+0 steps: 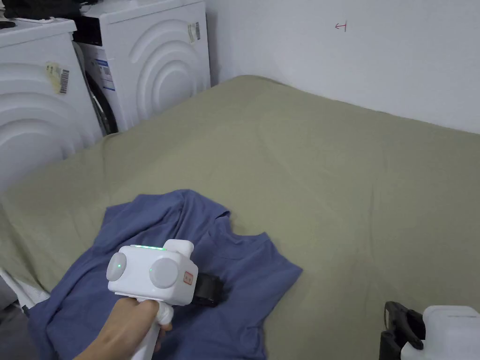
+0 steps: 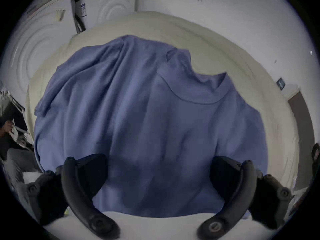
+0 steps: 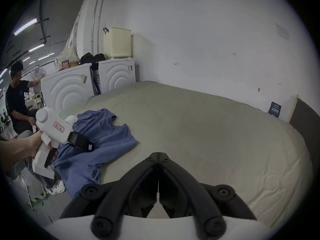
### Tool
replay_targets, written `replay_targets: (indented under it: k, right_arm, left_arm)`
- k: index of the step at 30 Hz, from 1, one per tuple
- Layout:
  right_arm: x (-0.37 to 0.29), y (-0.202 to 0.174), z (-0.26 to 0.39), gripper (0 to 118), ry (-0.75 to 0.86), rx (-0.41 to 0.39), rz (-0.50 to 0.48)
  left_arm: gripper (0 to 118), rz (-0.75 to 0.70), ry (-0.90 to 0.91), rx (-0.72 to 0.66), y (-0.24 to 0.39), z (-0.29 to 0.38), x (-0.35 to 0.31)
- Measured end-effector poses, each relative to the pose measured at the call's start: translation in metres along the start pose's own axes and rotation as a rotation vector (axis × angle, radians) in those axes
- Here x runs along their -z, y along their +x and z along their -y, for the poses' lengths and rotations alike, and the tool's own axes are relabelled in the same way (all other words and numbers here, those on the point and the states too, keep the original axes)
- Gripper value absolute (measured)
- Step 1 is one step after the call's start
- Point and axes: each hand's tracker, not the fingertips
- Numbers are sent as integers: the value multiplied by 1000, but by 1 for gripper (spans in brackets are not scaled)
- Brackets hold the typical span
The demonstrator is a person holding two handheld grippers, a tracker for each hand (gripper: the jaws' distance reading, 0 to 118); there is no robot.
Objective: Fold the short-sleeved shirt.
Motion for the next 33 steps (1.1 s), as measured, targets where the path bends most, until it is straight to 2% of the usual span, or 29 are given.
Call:
replay_targets:
  k: [2, 3, 4, 5, 6, 9, 12, 14, 17, 27, 33]
  right_arm:
    - [-10, 9, 2, 3, -5, 13, 11]
    - [-17, 13, 2, 3, -6, 18, 24]
    - [-24, 18, 3, 3, -7, 20, 37]
    - [-32, 24, 4, 3, -3, 24, 50]
    - [-43, 31, 6, 3, 3, 31, 59]
    - [-72, 53, 10, 3, 5, 55, 105]
    - [-108, 77, 16, 3, 25, 70, 170]
    - [-129, 93, 19, 3, 37, 85, 216]
    - [-160, 118, 22, 3, 62, 114, 279]
    - [-245, 192, 45, 3, 70, 182, 488]
    - [-261, 226, 60, 3, 56, 240, 567]
  left_arm:
    - [115, 2, 15, 1, 2, 1, -5]
    - [100, 19, 25, -5, 2, 0, -11]
    - [75, 33, 81, 4, 6, 1, -25]
    - [21, 45, 138, 16, 10, 1, -37]
    - [0, -23, 160, 17, 17, 2, -43]
    - [0, -2, 128, 55, 32, -1, -62]
    - [0, 55, 217, 45, 52, -8, -102]
    - [0, 109, 257, 96, 80, -13, -125]
    - [0, 144, 306, 234, 139, -24, -155]
    - [0, 471, 361, 513, 377, -23, -206]
    - [0, 636, 314, 587, 500, -9, -201]
